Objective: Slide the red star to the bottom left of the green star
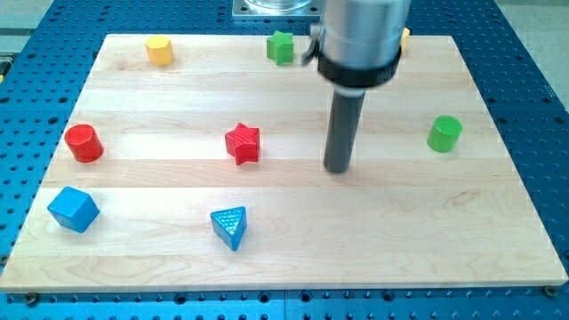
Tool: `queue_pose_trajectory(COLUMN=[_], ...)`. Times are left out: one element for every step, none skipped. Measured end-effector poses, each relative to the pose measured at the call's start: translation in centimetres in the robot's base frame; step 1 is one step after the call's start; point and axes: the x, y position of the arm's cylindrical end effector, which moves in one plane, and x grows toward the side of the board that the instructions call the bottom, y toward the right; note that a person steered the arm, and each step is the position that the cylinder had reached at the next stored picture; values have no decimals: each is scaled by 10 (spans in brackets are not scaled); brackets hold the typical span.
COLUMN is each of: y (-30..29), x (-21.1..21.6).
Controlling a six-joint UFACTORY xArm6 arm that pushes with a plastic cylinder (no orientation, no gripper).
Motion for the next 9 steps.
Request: queue_pose_trajectory(y=[-59,-114,-117,-109,-104,-160,-154,-142,-176], x=[-2,-2,-27,-103,-134,-105,-137,-171,-183])
